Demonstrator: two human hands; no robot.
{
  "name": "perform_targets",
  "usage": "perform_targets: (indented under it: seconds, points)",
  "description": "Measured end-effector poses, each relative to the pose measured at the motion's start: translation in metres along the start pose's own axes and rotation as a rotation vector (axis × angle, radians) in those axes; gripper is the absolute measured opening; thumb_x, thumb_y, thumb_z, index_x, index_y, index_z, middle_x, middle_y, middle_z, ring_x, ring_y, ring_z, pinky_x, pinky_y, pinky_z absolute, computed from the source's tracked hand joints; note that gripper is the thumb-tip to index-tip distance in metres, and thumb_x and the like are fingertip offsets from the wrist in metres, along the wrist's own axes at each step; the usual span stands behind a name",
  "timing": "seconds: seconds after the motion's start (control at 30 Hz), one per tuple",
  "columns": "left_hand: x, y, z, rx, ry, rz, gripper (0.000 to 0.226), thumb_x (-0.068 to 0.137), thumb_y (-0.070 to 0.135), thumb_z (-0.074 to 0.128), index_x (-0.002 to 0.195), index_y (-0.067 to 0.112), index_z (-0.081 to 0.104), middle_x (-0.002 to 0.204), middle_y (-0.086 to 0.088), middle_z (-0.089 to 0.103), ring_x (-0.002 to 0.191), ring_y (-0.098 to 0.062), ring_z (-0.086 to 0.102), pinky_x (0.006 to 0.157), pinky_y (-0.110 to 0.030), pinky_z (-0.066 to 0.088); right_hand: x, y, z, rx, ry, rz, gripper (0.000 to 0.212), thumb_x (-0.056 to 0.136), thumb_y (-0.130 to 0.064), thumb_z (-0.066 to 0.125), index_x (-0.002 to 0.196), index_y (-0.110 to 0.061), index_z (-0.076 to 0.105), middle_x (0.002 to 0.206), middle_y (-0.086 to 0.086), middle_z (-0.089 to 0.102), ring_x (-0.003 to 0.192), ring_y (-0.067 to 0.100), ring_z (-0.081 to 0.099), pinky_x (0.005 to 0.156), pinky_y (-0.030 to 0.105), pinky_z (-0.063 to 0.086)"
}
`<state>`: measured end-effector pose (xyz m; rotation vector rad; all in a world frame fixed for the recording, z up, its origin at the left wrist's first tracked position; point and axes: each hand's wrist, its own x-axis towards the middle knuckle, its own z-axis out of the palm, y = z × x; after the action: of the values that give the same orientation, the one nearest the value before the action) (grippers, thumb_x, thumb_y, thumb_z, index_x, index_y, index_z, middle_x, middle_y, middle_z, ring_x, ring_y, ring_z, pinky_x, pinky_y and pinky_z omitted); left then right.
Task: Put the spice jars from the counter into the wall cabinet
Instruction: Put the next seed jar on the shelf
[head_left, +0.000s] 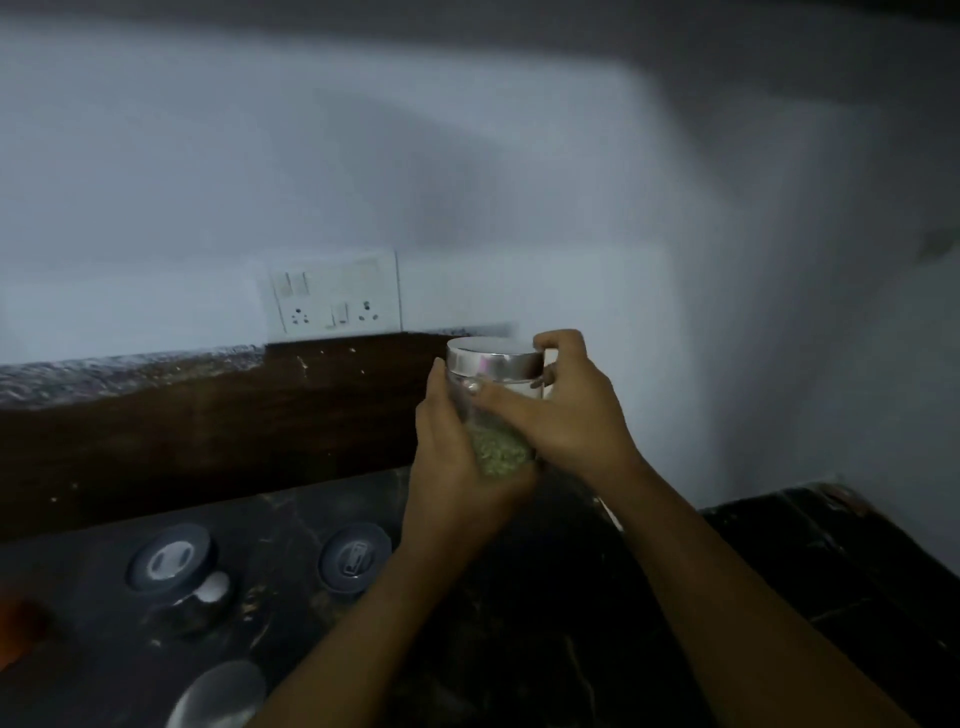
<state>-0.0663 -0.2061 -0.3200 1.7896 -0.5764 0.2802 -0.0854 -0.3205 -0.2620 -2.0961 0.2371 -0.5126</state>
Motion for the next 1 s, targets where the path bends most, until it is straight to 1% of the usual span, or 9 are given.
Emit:
perform_targets:
  seconds: [0.07, 0.17, 0.3, 0.4, 0.53, 0.63, 0.77, 0.83, 1.0]
  points:
    - [-0.002, 0.018, -0.030, -0.095, 0.020, 0.007, 0.100, 0.053, 0.036, 0.080, 0.130, 0.047, 0.016, 0.129, 0.017, 0.042, 0.112, -0.003, 0.053, 0.079, -0.014, 0.051, -0.016, -0.028, -0.005, 0.198, -0.013, -0.005, 0.047, 0.069, -0.057, 0.067, 0.105, -0.035, 0.048, 0.091, -0.019, 0.059, 0.077, -0.001, 0.061, 0.050, 0.005, 0.044]
    - [-0.005, 0.040, -0.070, -0.171, 0.020, 0.034, 0.084, 0.051, 0.038, 0.076, 0.114, 0.037, 0.021, 0.118, 0.014, 0.042, 0.104, -0.005, 0.055, 0.070, -0.010, 0.051, -0.039, -0.056, -0.004, 0.459, -0.119, 0.058, 0.030, 0.086, -0.046, 0.054, 0.112, -0.029, 0.058, 0.102, -0.008, 0.067, 0.084, 0.002, 0.066, 0.061, 0.013, 0.052]
    - [-0.011, 0.065, -0.115, -0.326, -0.005, 0.032, 0.076, 0.053, 0.031, 0.073, 0.114, 0.027, 0.027, 0.127, -0.008, 0.040, 0.112, -0.021, 0.053, 0.075, -0.026, 0.056, -0.070, -0.086, 0.015, 0.728, -0.267, 0.136, 0.034, 0.091, -0.034, 0.048, 0.124, -0.031, 0.056, 0.118, 0.001, 0.064, 0.107, 0.022, 0.062, 0.087, 0.044, 0.054]
    - [-0.016, 0.078, -0.141, -0.418, -0.016, 0.040, 0.077, 0.053, 0.037, 0.068, 0.120, 0.024, 0.032, 0.125, -0.015, 0.044, 0.109, -0.027, 0.056, 0.080, -0.039, 0.057, -0.087, -0.103, 0.026, 0.887, -0.291, 0.076, 0.044, 0.078, -0.027, 0.057, 0.122, -0.031, 0.057, 0.115, 0.000, 0.067, 0.106, 0.023, 0.064, 0.080, 0.042, 0.057]
    - [-0.023, 0.088, -0.165, -0.430, 0.058, 0.097, 0.049, 0.071, 0.023, 0.053, 0.115, 0.033, 0.034, 0.108, -0.010, 0.052, 0.093, -0.020, 0.062, 0.064, -0.023, 0.054, -0.099, -0.124, 0.031, 0.829, -0.244, -0.054, 0.044, 0.086, -0.011, 0.057, 0.124, -0.032, 0.052, 0.099, -0.010, 0.073, 0.097, 0.012, 0.068, 0.071, 0.028, 0.057]
    - [-0.028, 0.094, -0.177, -0.388, 0.060, 0.140, 0.041, 0.075, 0.026, 0.052, 0.110, 0.039, 0.036, 0.103, 0.002, 0.057, 0.086, -0.009, 0.066, 0.063, -0.020, 0.054, -0.106, -0.140, 0.033, 0.767, -0.205, -0.135, 0.050, 0.073, -0.019, 0.065, 0.118, -0.036, 0.051, 0.095, -0.010, 0.074, 0.093, 0.008, 0.069, 0.067, 0.021, 0.056]
    - [-0.032, 0.105, -0.191, -0.272, 0.030, 0.232, 0.066, 0.072, 0.026, 0.066, 0.125, 0.039, 0.028, 0.105, 0.023, 0.062, 0.092, 0.000, 0.065, 0.067, -0.014, 0.052, -0.109, -0.156, 0.036, 0.751, -0.134, -0.207, 0.042, 0.064, -0.025, 0.068, 0.104, -0.030, 0.054, 0.083, -0.017, 0.073, 0.082, 0.002, 0.070, 0.059, 0.016, 0.053]
    - [-0.032, 0.109, -0.197, -0.243, 0.065, 0.239, 0.071, 0.071, 0.031, 0.067, 0.129, 0.041, 0.027, 0.113, 0.019, 0.057, 0.100, 0.003, 0.060, 0.072, -0.011, 0.051, -0.108, -0.163, 0.037, 0.730, -0.118, -0.233, 0.040, 0.064, -0.027, 0.068, 0.101, -0.030, 0.055, 0.082, -0.018, 0.073, 0.081, 0.001, 0.070, 0.058, 0.016, 0.053]
    - [-0.022, 0.116, -0.216, -0.032, 0.200, 0.261, 0.088, 0.069, 0.051, 0.061, 0.143, 0.040, 0.017, 0.110, 0.012, 0.037, 0.096, 0.018, 0.045, 0.073, 0.003, 0.039, -0.099, -0.184, 0.039, 0.648, -0.107, -0.298, 0.039, 0.075, -0.025, 0.067, 0.113, -0.031, 0.055, 0.109, -0.007, 0.069, 0.094, 0.009, 0.068, 0.073, 0.027, 0.058]
